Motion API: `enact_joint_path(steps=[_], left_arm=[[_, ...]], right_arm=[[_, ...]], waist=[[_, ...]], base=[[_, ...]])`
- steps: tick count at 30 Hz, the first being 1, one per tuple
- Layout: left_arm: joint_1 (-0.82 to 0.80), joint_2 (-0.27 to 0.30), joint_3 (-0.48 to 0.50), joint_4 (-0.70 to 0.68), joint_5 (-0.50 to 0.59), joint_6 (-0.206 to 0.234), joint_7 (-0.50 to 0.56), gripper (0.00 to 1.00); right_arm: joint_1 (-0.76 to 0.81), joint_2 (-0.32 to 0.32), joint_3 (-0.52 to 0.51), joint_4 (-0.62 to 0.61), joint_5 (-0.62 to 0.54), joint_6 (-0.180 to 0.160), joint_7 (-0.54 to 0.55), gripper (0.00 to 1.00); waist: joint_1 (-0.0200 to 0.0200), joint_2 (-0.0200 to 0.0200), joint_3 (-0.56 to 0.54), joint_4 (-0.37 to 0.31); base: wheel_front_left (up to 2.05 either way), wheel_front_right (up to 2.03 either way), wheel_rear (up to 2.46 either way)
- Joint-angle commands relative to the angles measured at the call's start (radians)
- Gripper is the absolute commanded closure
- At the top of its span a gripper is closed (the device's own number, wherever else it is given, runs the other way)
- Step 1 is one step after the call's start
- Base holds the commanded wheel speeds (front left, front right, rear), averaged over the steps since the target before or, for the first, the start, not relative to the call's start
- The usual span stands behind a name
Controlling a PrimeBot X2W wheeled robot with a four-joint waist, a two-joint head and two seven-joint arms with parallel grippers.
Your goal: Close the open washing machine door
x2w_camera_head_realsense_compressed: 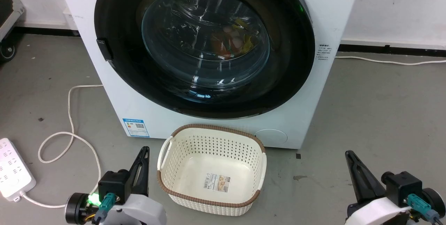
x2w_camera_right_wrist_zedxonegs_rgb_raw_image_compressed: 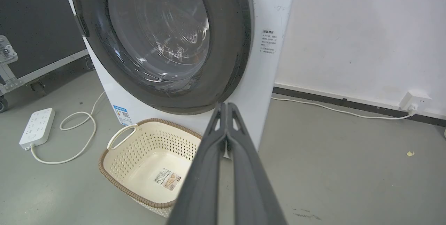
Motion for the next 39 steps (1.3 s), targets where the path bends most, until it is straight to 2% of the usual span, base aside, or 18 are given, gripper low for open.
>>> enact_joint_path(steps=[1,39], left_arm=[[0.010,-0.001,0.005,-0.010,0.007,0.008,0.006,1.00],[0.021,-0.003,0.032,-0.073,0.026,0.040,0.083,1.00]], right_arm=[[-0.009,0.003,0.002,-0.009,-0.004,0.000,0.007,1.00],[-0.013,0.005,0.026,-0.057,-0.023,-0.001,0.085,1.00]], waist=[[0.0000,-0.0001,0.000,0.000],[0.0000,-0.0001,0.006,-0.010]], base=[[0.00,0.00,0.00],[0.00,0.00,0.00]])
